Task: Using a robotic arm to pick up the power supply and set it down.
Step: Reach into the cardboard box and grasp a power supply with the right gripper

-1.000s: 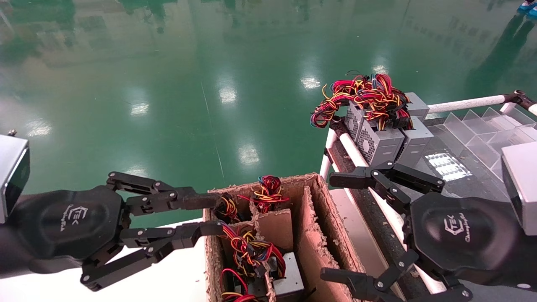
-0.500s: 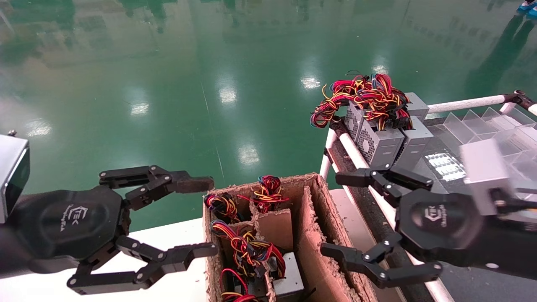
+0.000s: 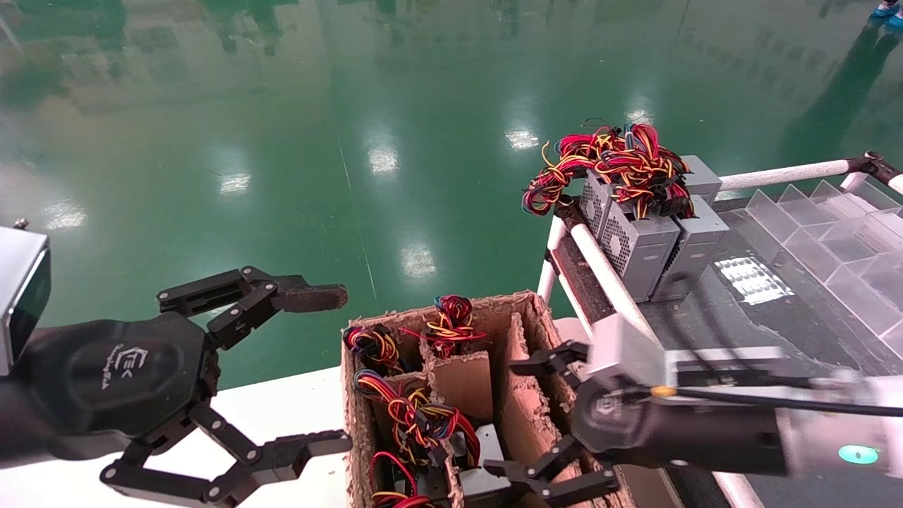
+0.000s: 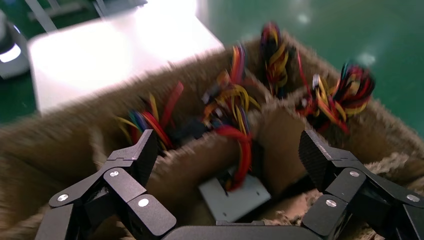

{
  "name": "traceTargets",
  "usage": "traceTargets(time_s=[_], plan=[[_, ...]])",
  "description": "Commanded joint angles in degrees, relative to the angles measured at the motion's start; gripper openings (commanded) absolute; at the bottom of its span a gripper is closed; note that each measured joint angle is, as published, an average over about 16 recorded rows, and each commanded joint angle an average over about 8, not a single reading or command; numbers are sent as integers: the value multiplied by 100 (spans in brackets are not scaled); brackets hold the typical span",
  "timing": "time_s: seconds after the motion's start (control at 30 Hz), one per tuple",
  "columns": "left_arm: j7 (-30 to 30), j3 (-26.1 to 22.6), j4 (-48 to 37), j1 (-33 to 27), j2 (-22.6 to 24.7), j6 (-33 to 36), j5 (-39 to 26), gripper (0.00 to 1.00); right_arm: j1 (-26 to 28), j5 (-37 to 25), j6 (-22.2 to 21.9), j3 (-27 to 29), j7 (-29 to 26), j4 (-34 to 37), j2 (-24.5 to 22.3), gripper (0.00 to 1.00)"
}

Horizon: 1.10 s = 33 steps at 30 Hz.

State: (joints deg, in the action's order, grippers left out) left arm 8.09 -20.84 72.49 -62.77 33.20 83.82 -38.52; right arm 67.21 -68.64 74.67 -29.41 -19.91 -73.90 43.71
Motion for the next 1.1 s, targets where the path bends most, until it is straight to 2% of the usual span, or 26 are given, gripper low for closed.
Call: traceTargets(time_s=[0.03, 0.17, 0.2, 0.27, 0.43, 0.5, 0.57, 1.1], plan=[[0, 0, 0, 0, 0, 0, 0, 100, 72, -283, -86, -147, -78, 19, 146, 100], [0, 0, 0, 0, 0, 0, 0, 100, 107, -638, -209, -337, -138, 54, 365, 100], [0, 0, 0, 0, 0, 0, 0, 100, 110, -708, -233, -377, -145, 69, 416, 95], [0, -1, 0, 0, 0, 0, 0, 100, 117, -834, -287, -445, -149, 108, 511, 77], [0, -1, 0, 0, 0, 0, 1, 100, 132, -1092, -444, -559, -130, 236, 705, 16], [0, -1, 0, 0, 0, 0, 1, 100, 132, -1181, -522, -584, -111, 280, 760, 4], [-1, -1, 0, 0, 0, 0, 1, 100, 126, -1262, -607, -603, -90, 319, 809, 0], [-1, -2, 0, -1, -1, -1, 1, 100, 25, -1651, -1106, -694, 79, 357, 1111, 0]])
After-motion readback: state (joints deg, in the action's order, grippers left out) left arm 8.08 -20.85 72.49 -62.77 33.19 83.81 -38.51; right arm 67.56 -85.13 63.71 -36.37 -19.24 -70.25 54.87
